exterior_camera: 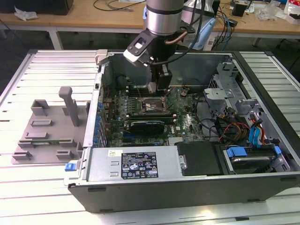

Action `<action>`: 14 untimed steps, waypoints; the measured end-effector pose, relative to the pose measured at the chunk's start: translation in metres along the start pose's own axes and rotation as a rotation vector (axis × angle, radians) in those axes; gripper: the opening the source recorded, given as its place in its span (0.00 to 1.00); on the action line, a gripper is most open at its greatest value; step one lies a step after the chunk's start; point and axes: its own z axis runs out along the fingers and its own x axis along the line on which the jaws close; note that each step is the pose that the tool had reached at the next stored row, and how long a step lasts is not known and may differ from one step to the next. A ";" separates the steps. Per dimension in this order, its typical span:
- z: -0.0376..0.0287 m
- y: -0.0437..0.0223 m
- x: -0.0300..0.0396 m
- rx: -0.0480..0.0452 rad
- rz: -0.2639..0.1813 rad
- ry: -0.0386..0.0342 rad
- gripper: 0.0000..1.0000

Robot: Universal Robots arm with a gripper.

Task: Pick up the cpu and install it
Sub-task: 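Place the cpu into insertion slot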

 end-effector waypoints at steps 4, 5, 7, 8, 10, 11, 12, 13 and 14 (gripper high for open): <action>0.0036 -0.0001 0.0000 -0.0012 0.053 -0.0008 0.55; 0.0049 -0.0002 0.0001 -0.0013 0.054 -0.0008 0.55; 0.0050 -0.0002 0.0001 -0.0011 0.055 -0.0007 0.55; 0.0051 -0.0002 0.0001 -0.0012 0.055 -0.0005 0.55; 0.0059 -0.0002 0.0001 -0.0015 0.055 0.0000 0.55; 0.0066 -0.0002 0.0001 -0.0014 0.055 -0.0001 0.55; 0.0073 -0.0002 0.0001 -0.0012 0.055 -0.0002 0.55; 0.0086 -0.0002 0.0001 -0.0014 0.055 -0.0001 0.55; 0.0104 -0.0002 0.0001 -0.0013 0.055 -0.0002 0.55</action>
